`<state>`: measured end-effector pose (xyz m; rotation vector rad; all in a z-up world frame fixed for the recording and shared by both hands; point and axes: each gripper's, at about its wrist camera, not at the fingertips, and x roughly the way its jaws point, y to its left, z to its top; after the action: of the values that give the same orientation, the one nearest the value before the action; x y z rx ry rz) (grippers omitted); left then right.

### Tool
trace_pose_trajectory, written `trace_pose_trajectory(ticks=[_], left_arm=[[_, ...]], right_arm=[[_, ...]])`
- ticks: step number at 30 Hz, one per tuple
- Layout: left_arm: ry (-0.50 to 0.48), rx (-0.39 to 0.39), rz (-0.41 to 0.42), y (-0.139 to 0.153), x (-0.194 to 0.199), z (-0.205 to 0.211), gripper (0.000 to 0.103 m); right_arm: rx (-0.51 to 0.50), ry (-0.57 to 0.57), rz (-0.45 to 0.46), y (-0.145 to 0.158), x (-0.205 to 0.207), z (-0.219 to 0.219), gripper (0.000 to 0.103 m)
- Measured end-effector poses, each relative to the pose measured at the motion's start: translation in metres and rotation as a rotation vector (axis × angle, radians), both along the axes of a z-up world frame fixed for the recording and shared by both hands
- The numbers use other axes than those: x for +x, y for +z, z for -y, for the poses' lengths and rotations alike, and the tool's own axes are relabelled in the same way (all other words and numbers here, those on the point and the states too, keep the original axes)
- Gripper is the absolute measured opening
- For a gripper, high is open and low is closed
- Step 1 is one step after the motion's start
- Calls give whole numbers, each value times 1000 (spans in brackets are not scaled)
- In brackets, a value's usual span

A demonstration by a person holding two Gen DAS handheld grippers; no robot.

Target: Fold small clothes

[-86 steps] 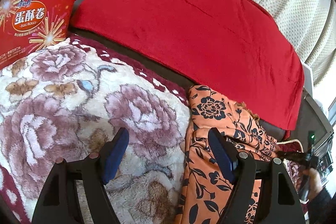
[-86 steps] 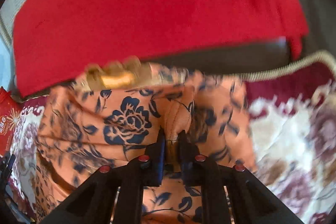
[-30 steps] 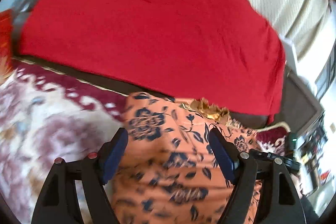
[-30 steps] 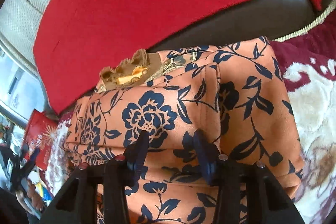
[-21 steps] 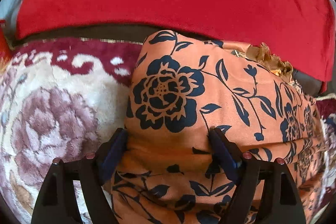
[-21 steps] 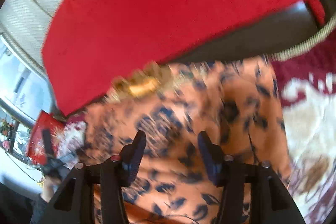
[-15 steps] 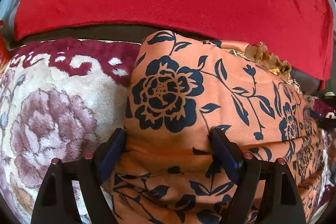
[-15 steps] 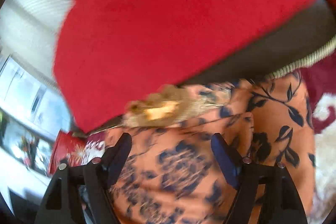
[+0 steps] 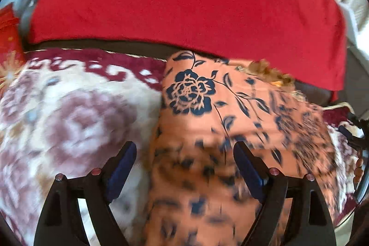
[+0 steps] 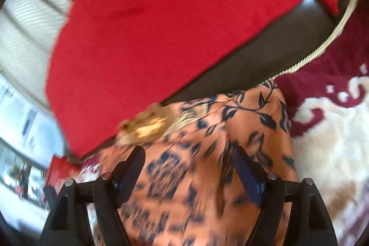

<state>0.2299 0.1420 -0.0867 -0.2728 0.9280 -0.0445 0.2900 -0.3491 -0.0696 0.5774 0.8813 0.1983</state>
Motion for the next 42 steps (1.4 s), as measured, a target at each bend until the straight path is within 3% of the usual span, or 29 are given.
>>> trace_pose_trajectory(ticks=[6,10,16,19,22,27,30,33,39,42], left_arm=[[0,-29,79,20,-117,-31,86],[8,-46,81,15,-188,-41,86],[63,-107,70,2,-256,-40,86],[60,-135,57,1,-275,-32,86],[42,-144,52,-1,-273,-24,86],[57,-194,-9,-16,-253,-18,85],[24,-243,6,-20,-247,-14,85],[66,-276,-31,-31,-241,-20,85],[93,-320,-48,-39,-238,-30,60],[93,-319,-46,-39,-238,-32,60]], right_arm=[[-82,79,107,53,-141,22,81],[-83,164,70,53,-216,25,82],[2,168,-79,-5,-309,40,82],[69,112,-39,-18,-340,42,82],[110,99,-13,-25,-349,39,82],[82,113,-43,-32,-340,32,82],[85,95,-73,-39,-334,36,82],[84,103,-85,-43,-333,37,82],[64,60,-157,-58,-324,48,82],[63,63,-168,-62,-319,48,81]])
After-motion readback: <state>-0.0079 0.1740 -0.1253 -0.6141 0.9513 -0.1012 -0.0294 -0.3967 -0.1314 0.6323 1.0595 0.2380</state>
